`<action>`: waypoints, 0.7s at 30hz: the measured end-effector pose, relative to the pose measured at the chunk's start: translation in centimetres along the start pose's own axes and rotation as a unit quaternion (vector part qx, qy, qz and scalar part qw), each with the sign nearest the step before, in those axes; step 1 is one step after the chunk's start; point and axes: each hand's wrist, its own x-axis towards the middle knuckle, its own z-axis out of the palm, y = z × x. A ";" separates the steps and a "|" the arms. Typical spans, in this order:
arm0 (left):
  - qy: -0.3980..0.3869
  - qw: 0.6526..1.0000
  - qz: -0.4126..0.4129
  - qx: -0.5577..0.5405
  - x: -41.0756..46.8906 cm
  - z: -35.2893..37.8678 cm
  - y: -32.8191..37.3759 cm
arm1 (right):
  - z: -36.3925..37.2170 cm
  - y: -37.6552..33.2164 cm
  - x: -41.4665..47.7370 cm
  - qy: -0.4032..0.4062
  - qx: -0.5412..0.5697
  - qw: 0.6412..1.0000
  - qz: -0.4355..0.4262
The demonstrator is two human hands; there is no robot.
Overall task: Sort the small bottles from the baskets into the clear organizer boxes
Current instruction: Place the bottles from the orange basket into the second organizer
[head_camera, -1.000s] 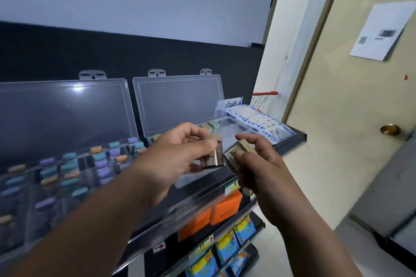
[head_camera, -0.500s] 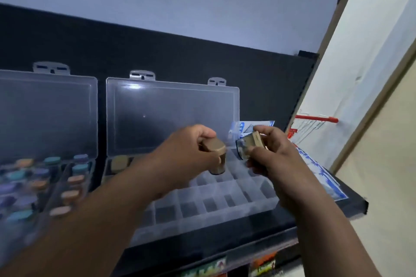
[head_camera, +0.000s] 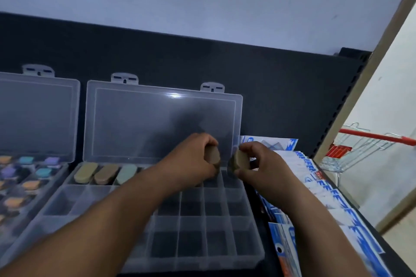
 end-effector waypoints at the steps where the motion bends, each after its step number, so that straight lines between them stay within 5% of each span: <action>1: 0.001 1.000 0.002 0.015 0.3 0.3 0.0 | 0.0 0.2 0.2 -0.013 -0.010 1.000 -0.011; 11: -0.064 0.988 -0.047 0.131 1.6 2.4 -0.9 | 1.0 1.3 0.9 -0.091 -0.046 0.995 0.002; 21: -0.052 0.990 -0.031 0.126 0.7 2.4 -1.2 | 1.3 1.0 0.3 -0.101 -0.051 0.993 0.013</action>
